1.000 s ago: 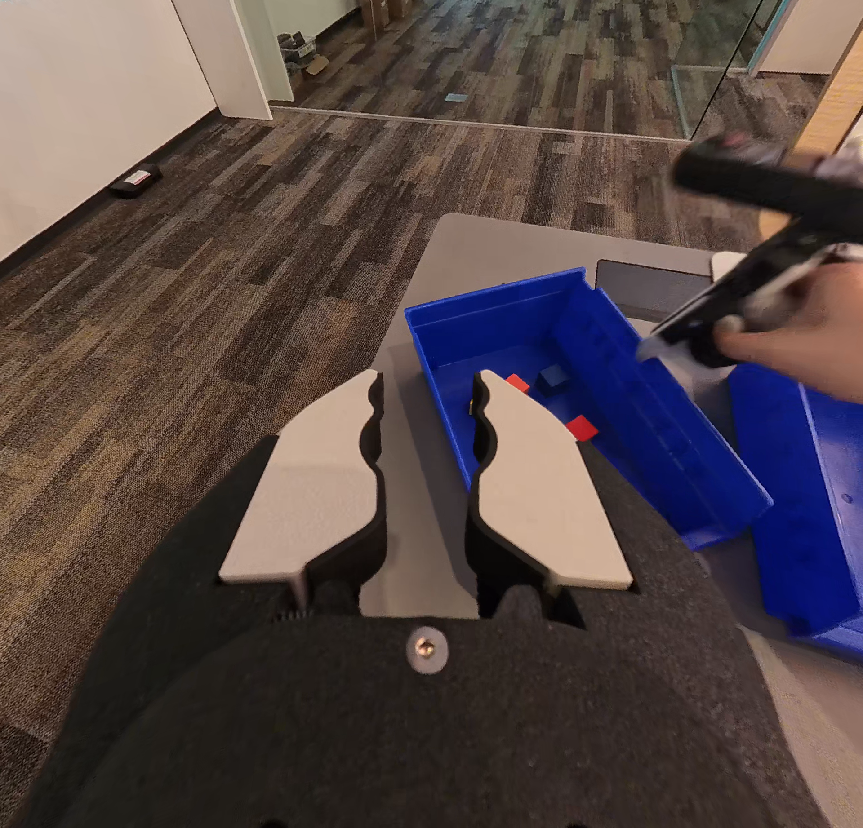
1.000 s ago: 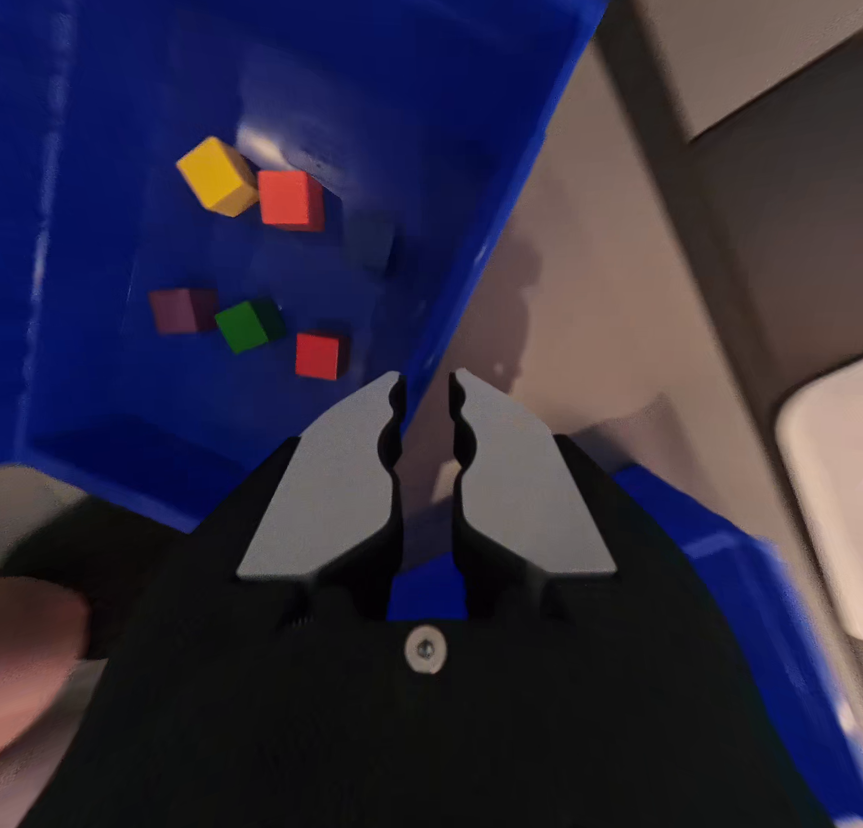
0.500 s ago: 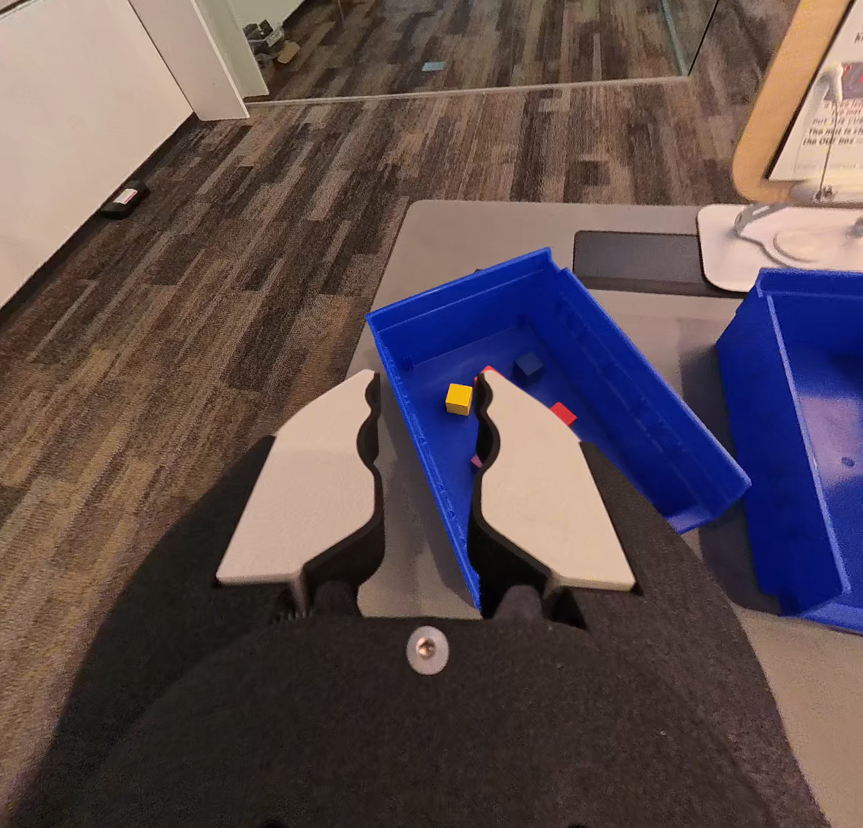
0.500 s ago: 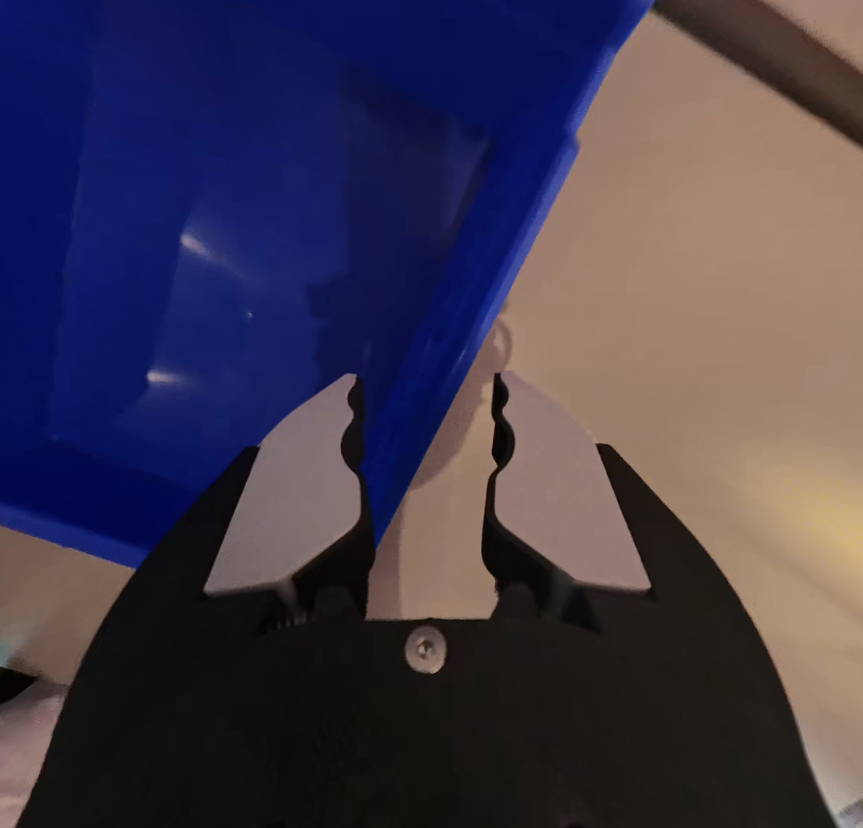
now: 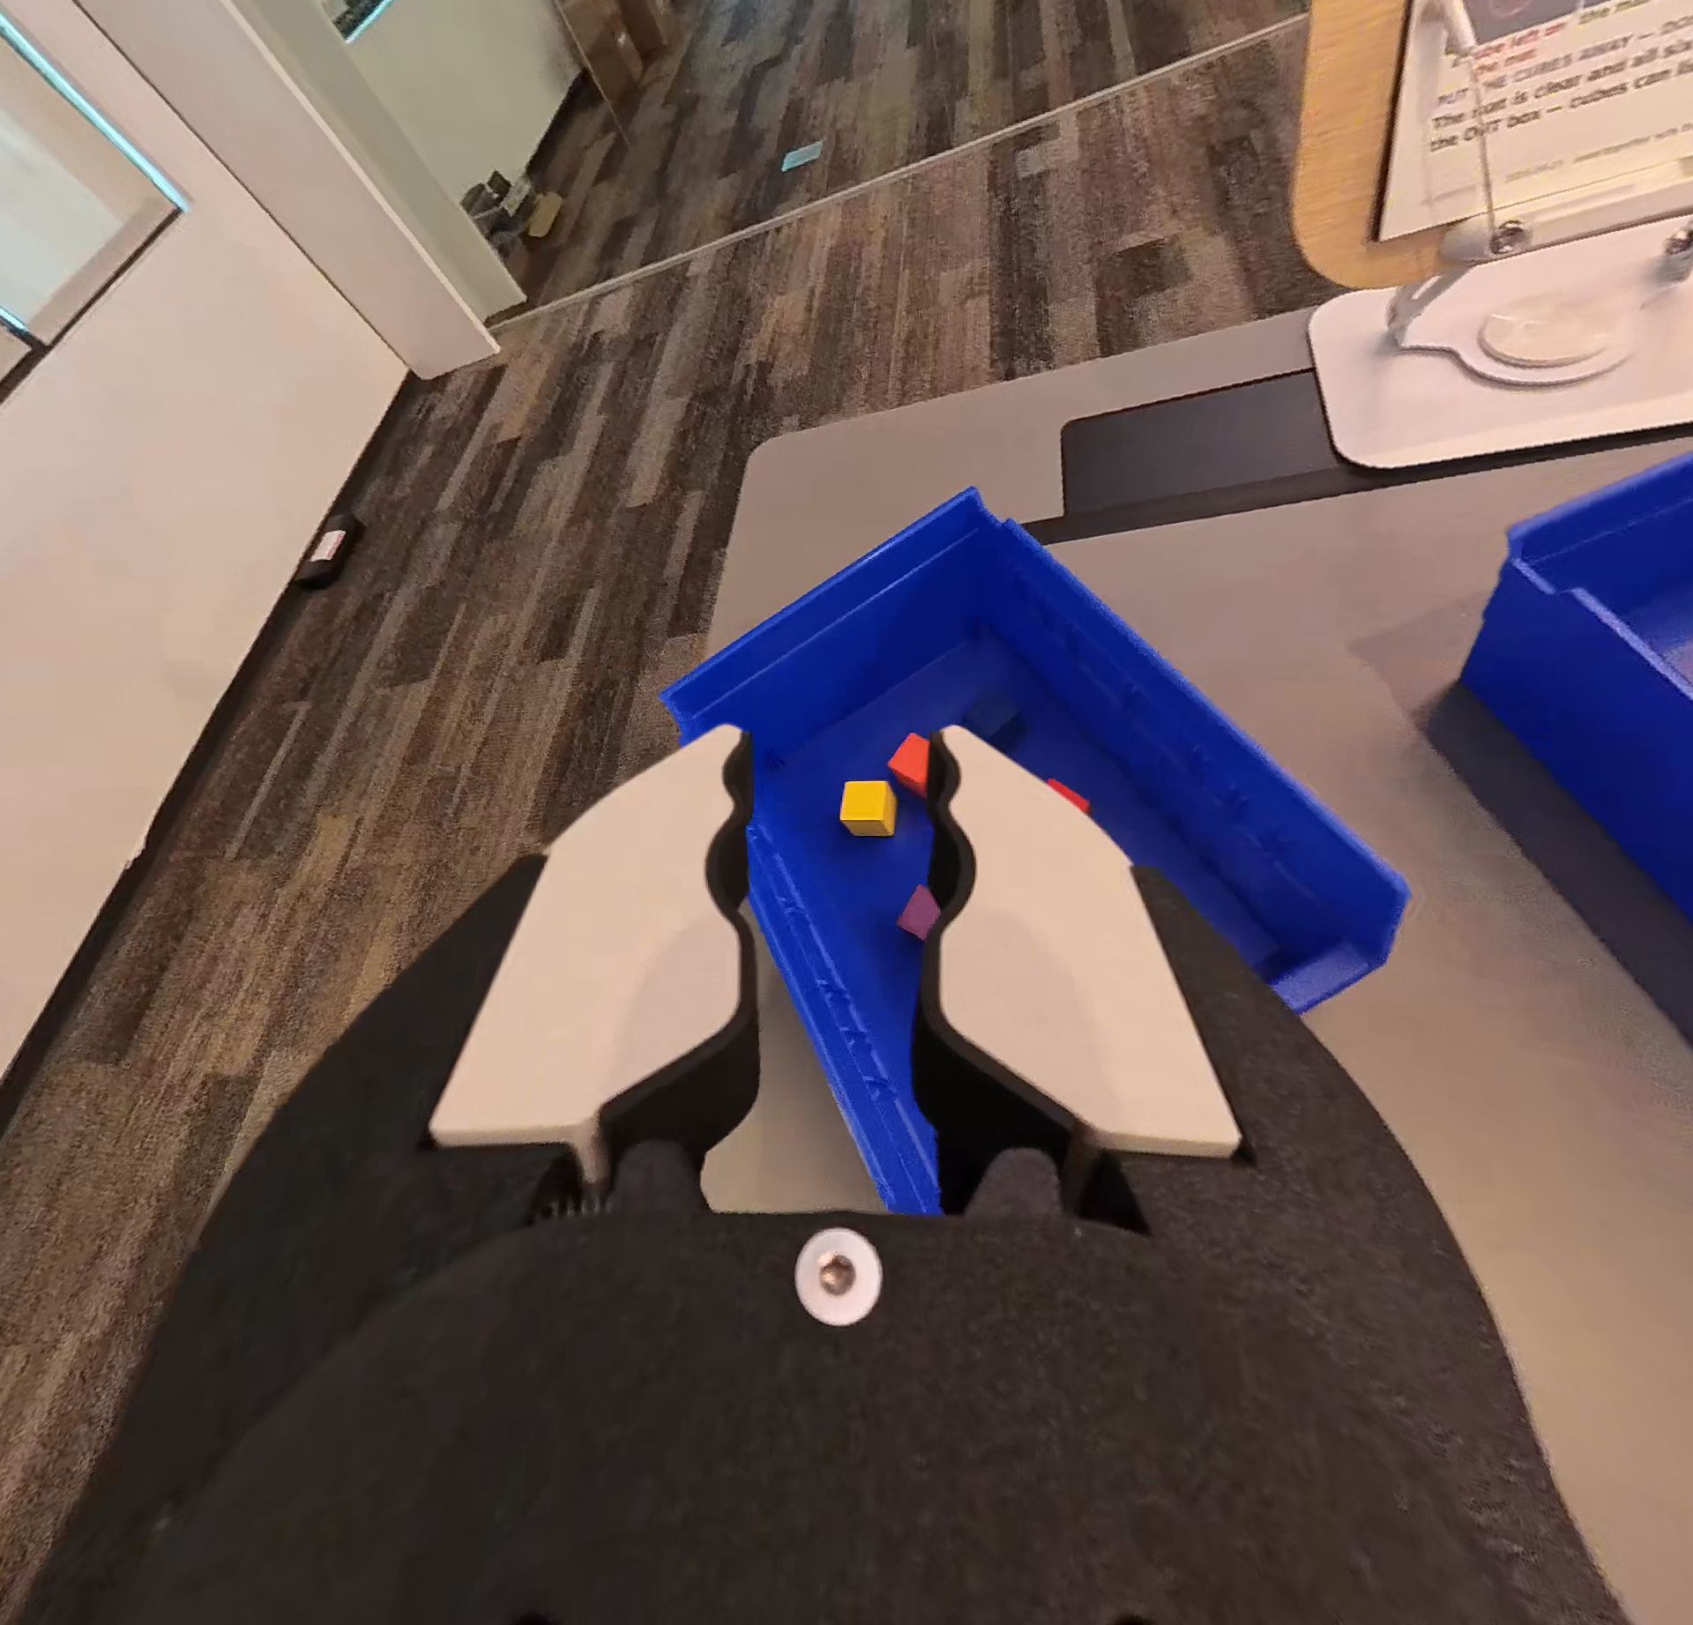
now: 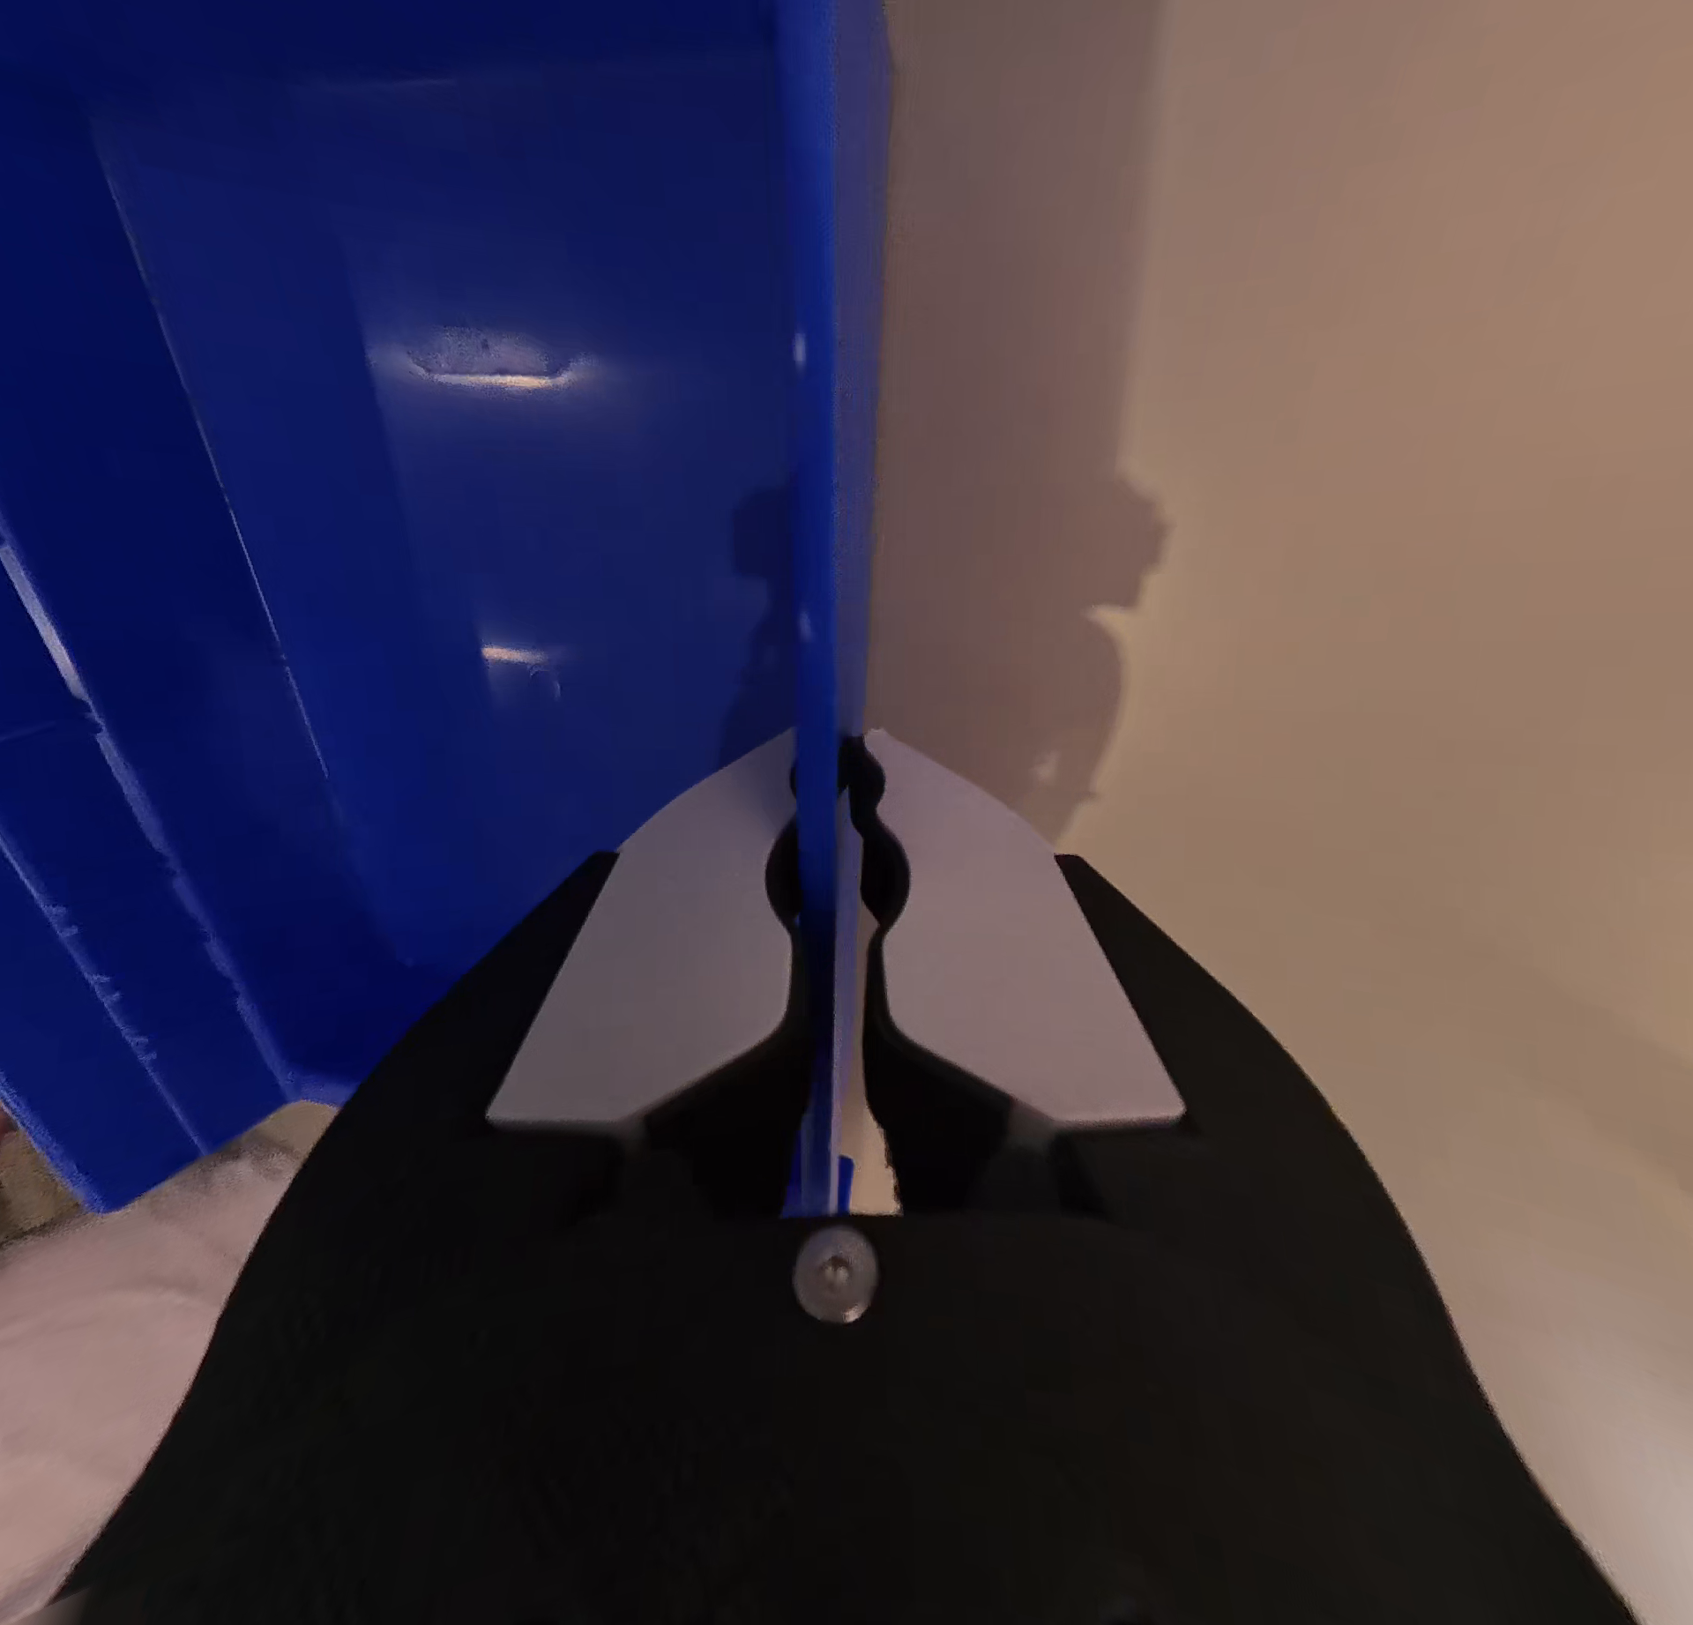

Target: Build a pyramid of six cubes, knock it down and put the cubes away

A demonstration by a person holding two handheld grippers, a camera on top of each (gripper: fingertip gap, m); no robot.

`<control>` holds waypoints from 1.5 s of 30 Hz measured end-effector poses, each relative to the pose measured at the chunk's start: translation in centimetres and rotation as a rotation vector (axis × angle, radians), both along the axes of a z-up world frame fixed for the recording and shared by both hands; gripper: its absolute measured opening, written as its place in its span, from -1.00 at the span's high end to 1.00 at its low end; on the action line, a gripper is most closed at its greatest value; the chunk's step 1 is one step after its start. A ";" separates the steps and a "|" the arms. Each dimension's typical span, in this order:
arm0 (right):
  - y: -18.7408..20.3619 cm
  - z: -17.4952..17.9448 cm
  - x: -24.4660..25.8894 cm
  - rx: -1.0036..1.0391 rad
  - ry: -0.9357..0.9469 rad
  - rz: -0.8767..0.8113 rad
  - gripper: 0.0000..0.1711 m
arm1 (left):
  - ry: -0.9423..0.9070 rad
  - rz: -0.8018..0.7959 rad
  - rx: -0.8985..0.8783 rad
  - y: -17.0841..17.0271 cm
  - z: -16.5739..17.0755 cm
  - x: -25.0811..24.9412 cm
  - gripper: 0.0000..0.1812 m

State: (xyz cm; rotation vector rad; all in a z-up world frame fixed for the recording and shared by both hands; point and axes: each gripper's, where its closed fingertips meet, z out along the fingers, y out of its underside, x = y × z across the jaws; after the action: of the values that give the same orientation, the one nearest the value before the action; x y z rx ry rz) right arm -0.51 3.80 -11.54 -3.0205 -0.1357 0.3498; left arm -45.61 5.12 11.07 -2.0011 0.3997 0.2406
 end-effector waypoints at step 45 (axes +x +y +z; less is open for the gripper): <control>-10.0 -0.4 29.3 0.007 0.006 -0.406 0.92 | 0.066 -0.013 -0.127 2.0 -2.8 2.7 0.55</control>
State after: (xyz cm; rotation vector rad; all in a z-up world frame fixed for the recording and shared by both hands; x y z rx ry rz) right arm 28.83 -6.16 -11.96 -2.9385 0.4680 0.3163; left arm -42.90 7.08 8.28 -2.1184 0.4801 0.2798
